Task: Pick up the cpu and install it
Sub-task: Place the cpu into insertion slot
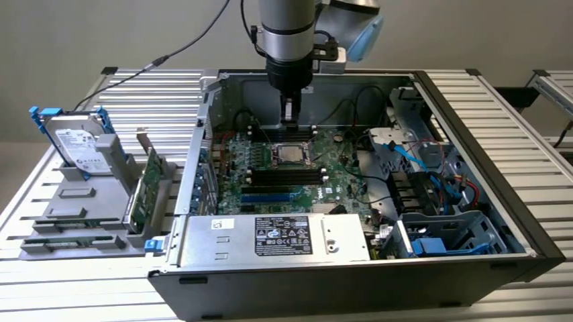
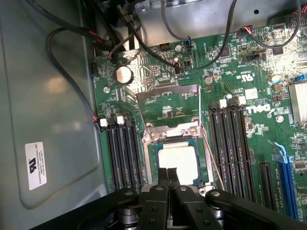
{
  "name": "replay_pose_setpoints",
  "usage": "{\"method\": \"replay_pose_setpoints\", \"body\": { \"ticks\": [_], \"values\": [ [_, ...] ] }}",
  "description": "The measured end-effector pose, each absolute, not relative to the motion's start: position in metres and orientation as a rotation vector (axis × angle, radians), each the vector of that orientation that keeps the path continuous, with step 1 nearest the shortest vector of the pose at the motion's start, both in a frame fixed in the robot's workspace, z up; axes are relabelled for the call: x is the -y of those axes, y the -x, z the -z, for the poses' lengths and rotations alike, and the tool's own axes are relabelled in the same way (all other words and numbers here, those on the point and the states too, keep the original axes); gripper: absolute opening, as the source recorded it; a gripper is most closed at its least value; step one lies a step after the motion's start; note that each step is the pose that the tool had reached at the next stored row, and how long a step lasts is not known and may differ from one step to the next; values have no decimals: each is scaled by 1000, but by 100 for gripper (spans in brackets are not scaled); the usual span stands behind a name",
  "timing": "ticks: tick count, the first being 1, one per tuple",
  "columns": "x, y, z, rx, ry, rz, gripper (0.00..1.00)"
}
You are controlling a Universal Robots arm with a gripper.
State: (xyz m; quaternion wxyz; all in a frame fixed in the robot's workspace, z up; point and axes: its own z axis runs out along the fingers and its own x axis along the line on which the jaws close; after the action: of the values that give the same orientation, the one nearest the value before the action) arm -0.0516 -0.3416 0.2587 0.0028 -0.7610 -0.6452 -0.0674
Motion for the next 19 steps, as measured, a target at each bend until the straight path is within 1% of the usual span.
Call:
{"method": "replay_pose_setpoints", "body": {
  "ticks": [19],
  "values": [
    [342, 52, -271, 2011, 2387, 221, 11]
  ]
}}
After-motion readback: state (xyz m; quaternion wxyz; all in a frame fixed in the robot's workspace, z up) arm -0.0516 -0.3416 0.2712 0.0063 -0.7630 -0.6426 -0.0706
